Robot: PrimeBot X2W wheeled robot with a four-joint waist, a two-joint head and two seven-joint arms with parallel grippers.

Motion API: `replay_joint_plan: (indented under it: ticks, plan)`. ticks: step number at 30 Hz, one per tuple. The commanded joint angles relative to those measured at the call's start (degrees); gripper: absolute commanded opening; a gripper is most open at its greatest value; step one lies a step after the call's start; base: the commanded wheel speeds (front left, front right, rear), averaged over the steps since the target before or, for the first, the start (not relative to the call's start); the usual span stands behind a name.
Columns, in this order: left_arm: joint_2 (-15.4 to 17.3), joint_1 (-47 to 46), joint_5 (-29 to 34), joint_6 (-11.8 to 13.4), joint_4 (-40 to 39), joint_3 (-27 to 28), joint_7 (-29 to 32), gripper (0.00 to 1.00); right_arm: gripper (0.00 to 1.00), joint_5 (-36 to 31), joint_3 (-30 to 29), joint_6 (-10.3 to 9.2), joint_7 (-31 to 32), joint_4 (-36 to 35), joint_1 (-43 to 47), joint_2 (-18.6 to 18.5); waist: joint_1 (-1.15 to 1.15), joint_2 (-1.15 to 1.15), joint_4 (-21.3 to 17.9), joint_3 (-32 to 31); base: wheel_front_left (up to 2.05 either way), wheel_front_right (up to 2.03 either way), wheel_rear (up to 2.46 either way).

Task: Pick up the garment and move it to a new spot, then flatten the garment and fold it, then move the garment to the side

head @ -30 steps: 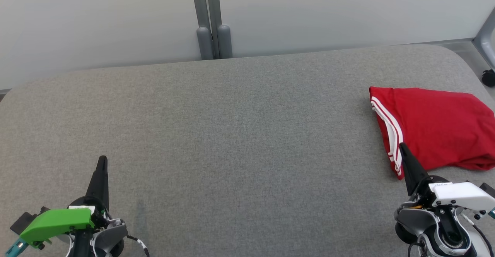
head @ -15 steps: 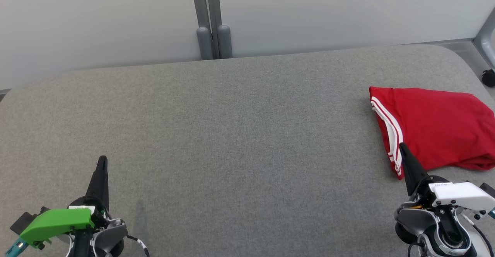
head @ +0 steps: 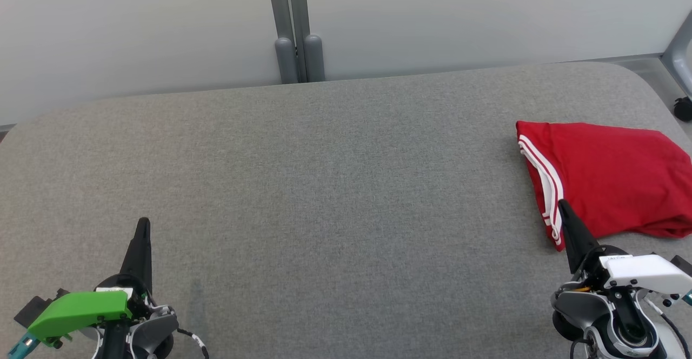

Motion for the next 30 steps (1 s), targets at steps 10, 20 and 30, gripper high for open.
replay_joint_plan:
  ticks: [10, 20, 30]
  plan:
    - [0.0, -0.6, 0.0, -0.3, -0.2, 0.1, 0.2, 0.00, 0.00, 0.4, 0.0, 0.02, 0.2, -0.3, 0.5, -0.1, 0.00, 0.00, 0.0, 0.0, 0.00, 0.00, 0.00]
    - [0.0, -0.6, 0.0, -0.3, -0.2, 0.1, 0.2, 0.00, 0.00, 0.4, 0.0, 0.02, 0.2, -0.3, 0.5, -0.1, 0.00, 0.00, 0.0, 0.0, 0.00, 0.00, 0.00]
    - [0.0, -0.6, 0.0, -0.3, -0.2, 0.1, 0.2, 0.00, 0.00, 0.4, 0.0, 0.02, 0.2, -0.3, 0.5, -0.1, 0.00, 0.00, 0.0, 0.0, 0.00, 0.00, 0.00]
